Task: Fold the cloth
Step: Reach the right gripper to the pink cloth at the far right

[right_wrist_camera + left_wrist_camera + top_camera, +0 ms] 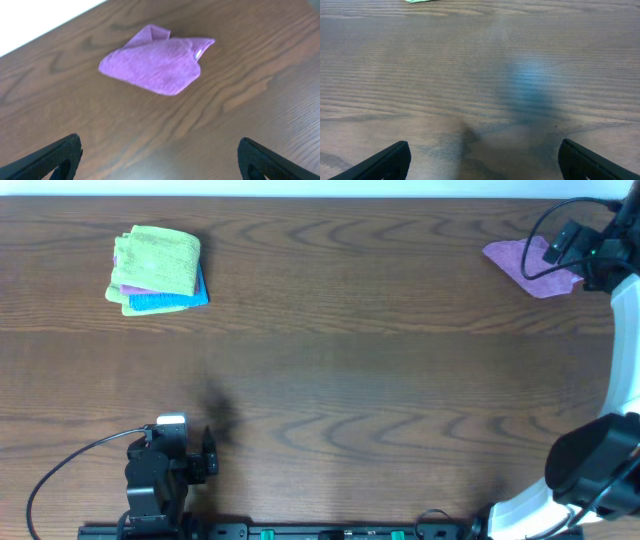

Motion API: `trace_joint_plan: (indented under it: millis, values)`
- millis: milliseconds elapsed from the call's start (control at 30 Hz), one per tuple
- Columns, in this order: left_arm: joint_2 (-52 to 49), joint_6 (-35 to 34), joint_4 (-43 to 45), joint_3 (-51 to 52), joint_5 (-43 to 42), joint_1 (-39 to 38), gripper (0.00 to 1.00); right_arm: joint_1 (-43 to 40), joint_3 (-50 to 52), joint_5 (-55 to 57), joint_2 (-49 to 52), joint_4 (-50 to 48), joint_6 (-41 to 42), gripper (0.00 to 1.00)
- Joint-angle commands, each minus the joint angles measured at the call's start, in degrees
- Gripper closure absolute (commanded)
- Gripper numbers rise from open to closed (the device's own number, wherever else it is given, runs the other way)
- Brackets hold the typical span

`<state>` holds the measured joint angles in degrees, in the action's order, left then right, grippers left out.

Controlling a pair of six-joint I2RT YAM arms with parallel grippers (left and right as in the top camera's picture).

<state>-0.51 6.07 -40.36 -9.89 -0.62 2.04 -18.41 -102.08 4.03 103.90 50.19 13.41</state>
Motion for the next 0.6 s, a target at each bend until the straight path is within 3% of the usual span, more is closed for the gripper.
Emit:
trace_joint_plan:
  millis: [0,267,567]
  values:
    - [0.3,0.6,-1.5,0.7,0.8,0.1,0.05,-0.5,-1.3,1.6,1.4,-3.3,-1.4,0.01]
    - [0.3,0.6,-1.5,0.7,0.8,0.1,0.05,-0.7,-1.3,0.0,11.3,-17.4,-1.5,0.01]
    - [0.3,0.6,-1.5,0.7,0.8,0.1,0.05,-0.7,-1.3,0.0,20.8,-22.6,-1.4,0.01]
